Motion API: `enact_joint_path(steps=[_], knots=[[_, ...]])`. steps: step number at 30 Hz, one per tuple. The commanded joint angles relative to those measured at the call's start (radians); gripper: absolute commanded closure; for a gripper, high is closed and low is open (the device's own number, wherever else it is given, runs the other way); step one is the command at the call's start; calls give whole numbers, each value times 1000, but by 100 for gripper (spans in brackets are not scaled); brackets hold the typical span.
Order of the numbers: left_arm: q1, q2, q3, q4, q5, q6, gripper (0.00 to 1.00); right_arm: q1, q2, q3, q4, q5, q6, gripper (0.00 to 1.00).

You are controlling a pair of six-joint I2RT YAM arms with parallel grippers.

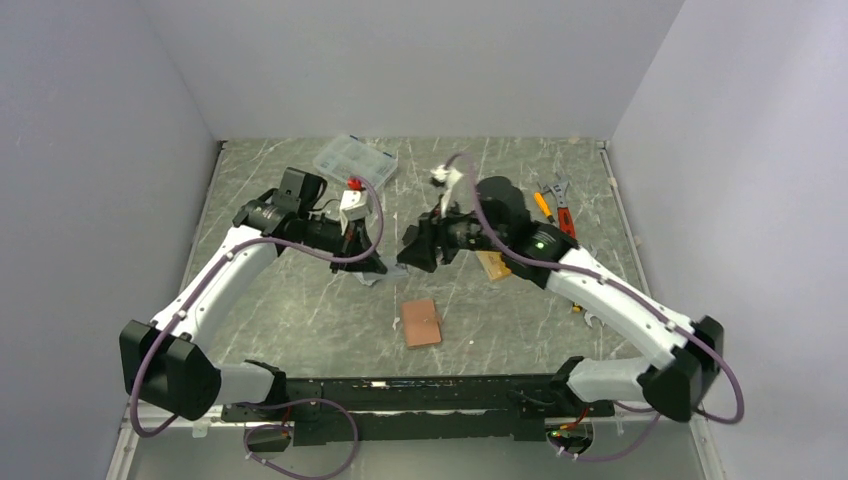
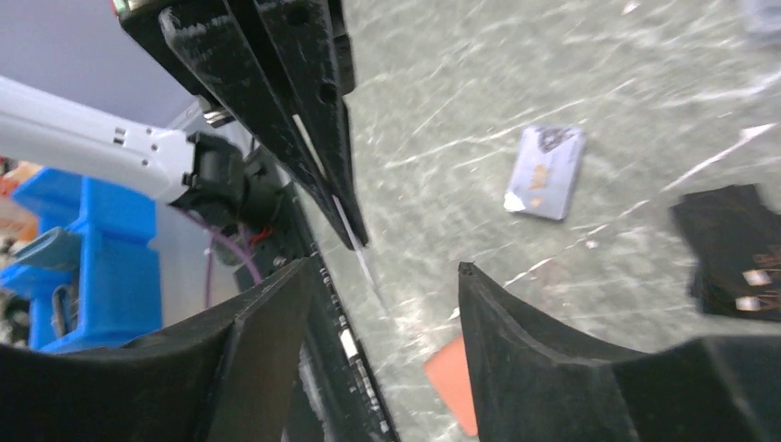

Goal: Put the credit cards into the card holder
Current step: Pick up the credit card from the center of the board.

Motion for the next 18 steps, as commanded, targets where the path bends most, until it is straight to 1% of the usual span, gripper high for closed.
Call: enact_joint_path(steps=[1,3,5,7,8,11,14,16,18], knots=[[6,-60,9,250,86,-334,100,-63,-173,-144,268,55,131,32],[22,-73,7,358,101,-486,100,-75,-234,-224,375,73,173,20],[35,-78,4,485,124,-656,100,-79,-278,-304,468,91,218,11],[39,-75,7,583,123,-798,100,-82,-306,-353,544,109,254,7],[41,-78,-2,661,123,-872,100,-83,-317,-370,576,116,270,5],[50,-81,-52,853,113,-1097,100,-85,-325,-417,679,112,325,5],[61,-88,-136,1113,117,-1343,100,-84,-306,-457,824,129,406,6],[65,-96,-174,1203,117,-1429,100,-86,-289,-474,901,152,448,9],[68,-105,-190,1221,117,-1456,100,-86,-267,-485,975,177,488,12]])
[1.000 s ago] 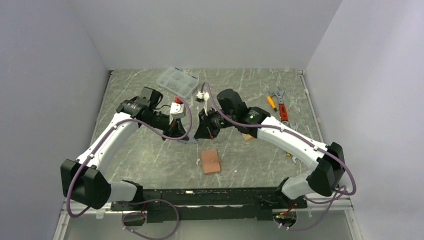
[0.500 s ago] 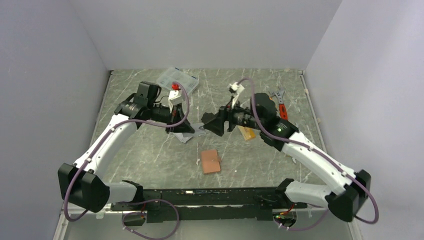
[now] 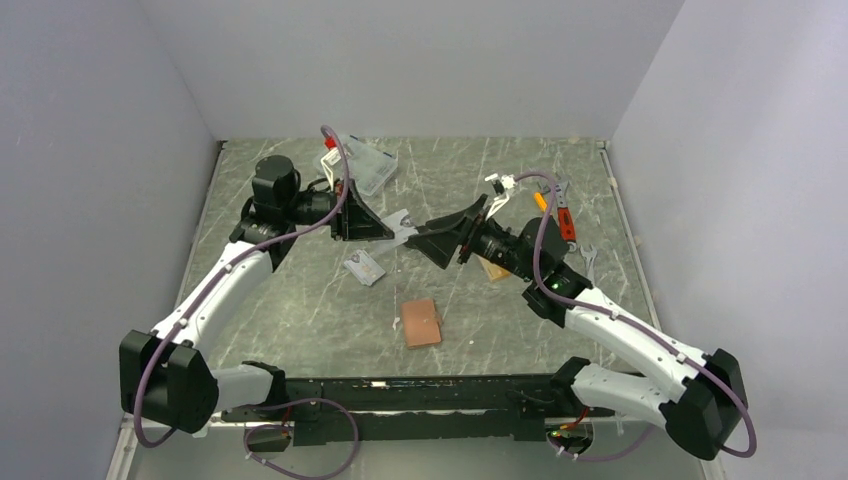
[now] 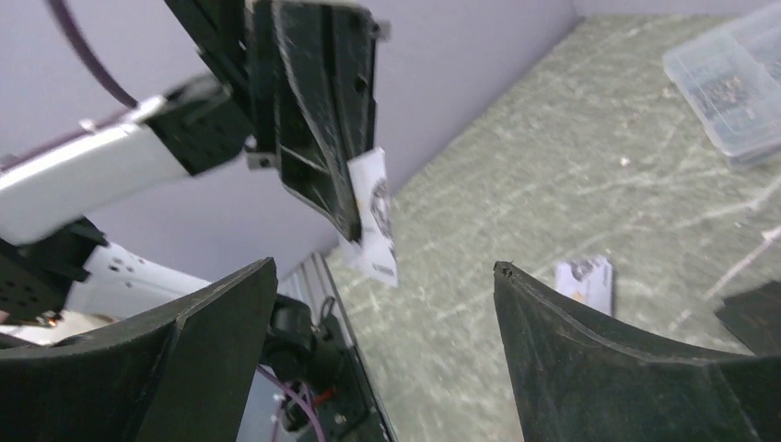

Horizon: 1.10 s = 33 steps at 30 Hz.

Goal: Put the credit cards into the card holder
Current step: Pick up the credit card from the center of the board.

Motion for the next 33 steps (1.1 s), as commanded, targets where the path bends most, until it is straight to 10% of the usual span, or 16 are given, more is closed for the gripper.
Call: enact_joint_path(steps=[1,14,20,26,33], knots=[[9,-39,-38,260,25,-261,100,-4,36,-17,302,67,133,13],[21,-50,-89,457,28,-418,100,-3,228,26,509,3,299,56],[21,-60,-78,364,22,-333,94,-4,266,66,507,-24,340,100],[21,-79,-67,235,36,-241,68,-11,258,143,337,-77,271,100],[35,-110,-18,74,57,-96,62,-50,202,237,18,-160,78,100]])
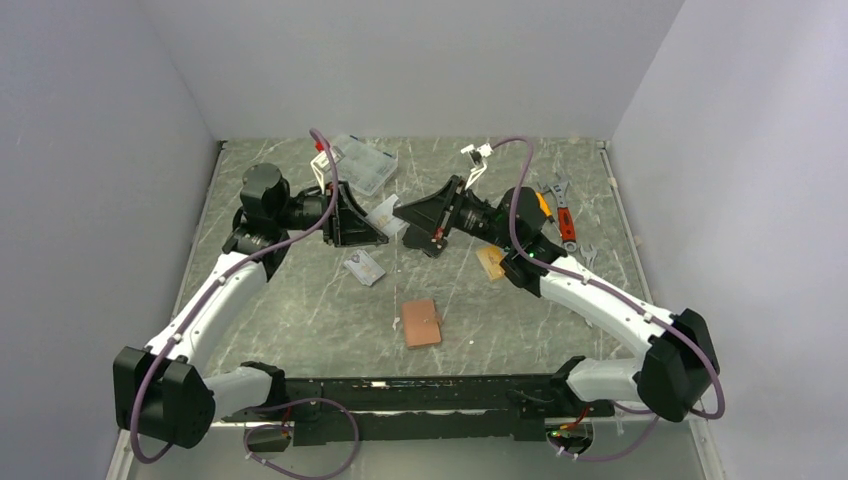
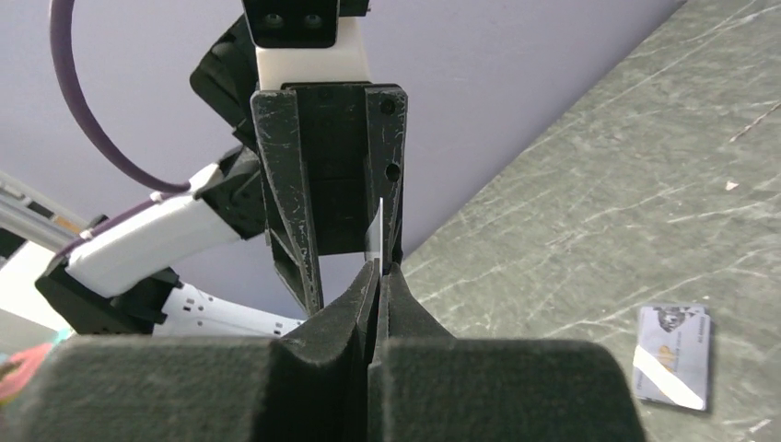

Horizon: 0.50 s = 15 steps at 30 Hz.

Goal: Put the credit cards into the card holder
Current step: Pick up the credit card from the center of the board.

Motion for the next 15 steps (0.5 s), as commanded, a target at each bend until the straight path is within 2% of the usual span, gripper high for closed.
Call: enact_joint_path(steps=[1,6,12,15], knots=[[13,-45,79,-131,43,151,62,-29,-59,75,-187,-62,-145,100],[41,-54,135,-357,-28,346,64,-35,-65,83,-236,-132,-163,100],[42,-56,104,-224,15,244,66,-34,-71,77,-241,-151,-168,100],[37,-62,95,-227,18,251,66,-34,-67,94,-248,-150,-174,100]])
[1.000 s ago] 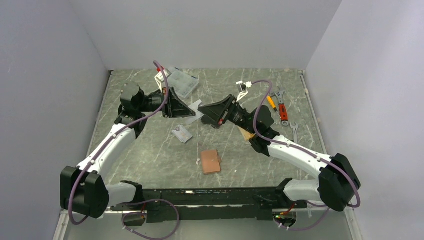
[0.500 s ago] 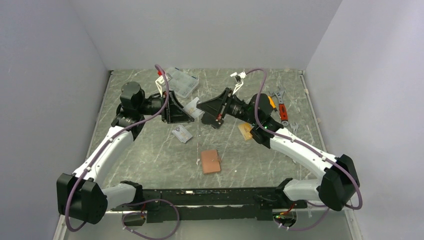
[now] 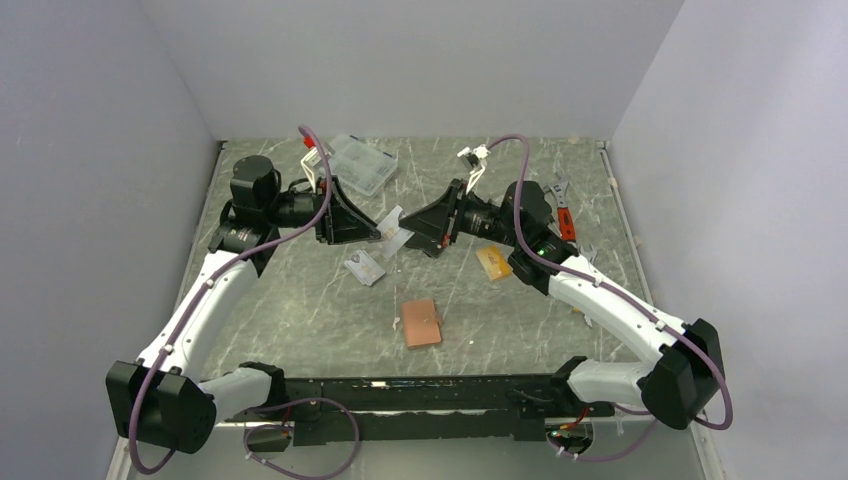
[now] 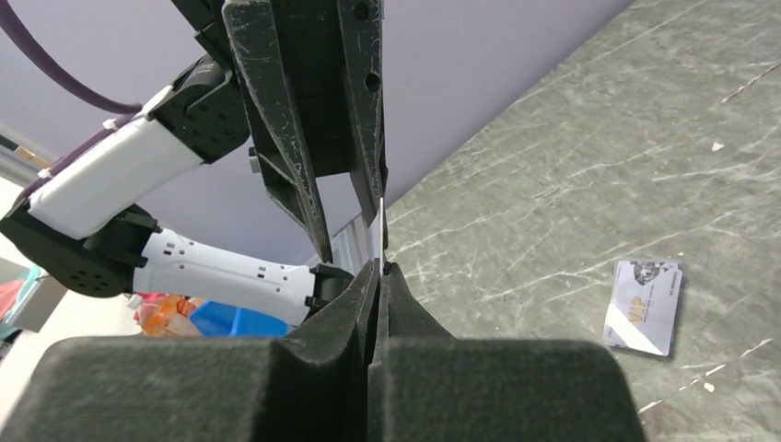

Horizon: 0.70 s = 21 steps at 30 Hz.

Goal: Put the credit cards into the card holder
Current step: Pick up the credit card from the center of the board.

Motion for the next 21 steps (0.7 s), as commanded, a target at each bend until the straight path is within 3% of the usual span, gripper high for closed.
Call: enact_joint_path(steps=[1,7,21], knots=[[-7,-34,2,28,26,14,67,-5,-11,45,-26,-27,-35,100],[-18,-40,15,-32,16,60,78,-4,10,74,-48,-37,-48,100],[-43,-42,21,-66,17,97,88,5,67,123,-19,-52,-32,100]])
